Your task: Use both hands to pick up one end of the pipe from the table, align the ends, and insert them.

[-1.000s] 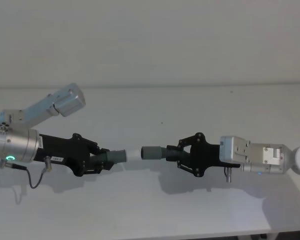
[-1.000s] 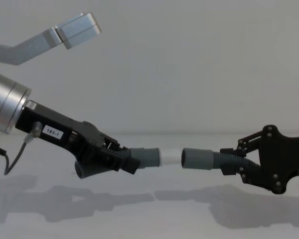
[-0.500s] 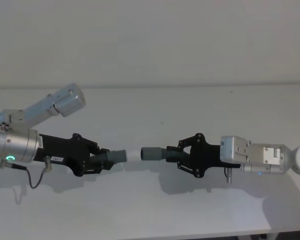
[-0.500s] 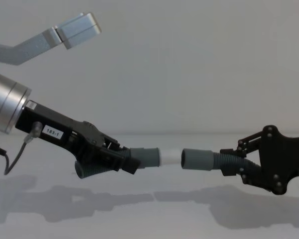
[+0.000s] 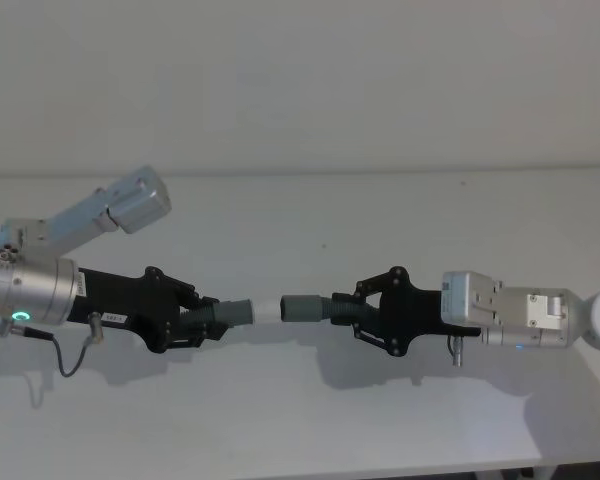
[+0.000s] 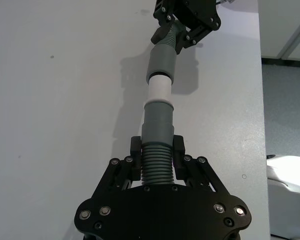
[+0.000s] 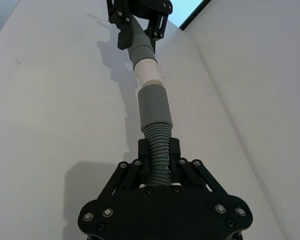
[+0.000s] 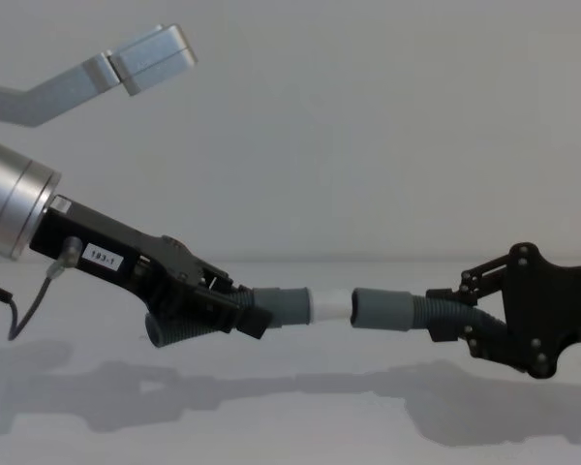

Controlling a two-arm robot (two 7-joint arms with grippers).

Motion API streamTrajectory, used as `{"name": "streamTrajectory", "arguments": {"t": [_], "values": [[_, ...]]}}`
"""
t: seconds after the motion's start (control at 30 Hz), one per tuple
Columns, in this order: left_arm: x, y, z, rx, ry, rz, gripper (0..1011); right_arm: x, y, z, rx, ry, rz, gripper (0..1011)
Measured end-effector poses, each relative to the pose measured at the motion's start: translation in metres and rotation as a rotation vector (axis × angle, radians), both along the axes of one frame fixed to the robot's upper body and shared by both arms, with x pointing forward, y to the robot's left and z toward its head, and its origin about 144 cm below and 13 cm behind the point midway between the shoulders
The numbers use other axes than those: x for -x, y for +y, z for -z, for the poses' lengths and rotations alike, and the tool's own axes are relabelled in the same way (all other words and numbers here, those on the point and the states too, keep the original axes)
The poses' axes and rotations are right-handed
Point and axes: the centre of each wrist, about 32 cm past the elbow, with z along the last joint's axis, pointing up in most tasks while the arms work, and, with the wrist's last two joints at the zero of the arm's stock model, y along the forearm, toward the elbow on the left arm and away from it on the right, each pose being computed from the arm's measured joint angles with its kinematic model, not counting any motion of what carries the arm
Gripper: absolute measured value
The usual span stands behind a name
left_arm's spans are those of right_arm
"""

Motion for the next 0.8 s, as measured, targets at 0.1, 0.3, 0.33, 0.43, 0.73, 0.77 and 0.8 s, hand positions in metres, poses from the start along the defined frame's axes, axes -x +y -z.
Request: {"name": "streamTrajectory", "arguments": {"t": [0.1,0.3,0.33,0.43,0.73,0.77,0.8], "values": [[0.0000,0.0000,0.0000,0.000,0.000,0.000,327,0.0000,0.0008,0.0002,-0.002,0.001,-0.002,200],[0.0000,0.0000,0.0000,0.000,0.000,0.000,327,-0.0003,0.0025,0.0005,-0.008,0.002,-0.006,200],[0.0000,0.0000,0.0000,0.000,0.000,0.000,327,-0.0003,0.0025,0.0005,-0.008,0.002,-0.006,200],[0.0000,0.0000,0.0000,0.000,0.000,0.000,327,-0.0004,0.0032,0.0006,-0.010,0.003,-0.007,201],[0.0000,0.0000,0.0000,0.000,0.000,0.000,327,-0.0009,0.0048,0.0008,-0.017,0.006,-0.010,200],[0.0000,0.0000,0.0000,0.000,0.000,0.000,327,-0.0009,0.0048,0.0008,-0.018,0.006,-0.010,200],[0.0000,0.0000,0.0000,0.000,0.000,0.000,327,-0.0010,0.0049,0.0007,-0.018,0.006,-0.011,200]]}}
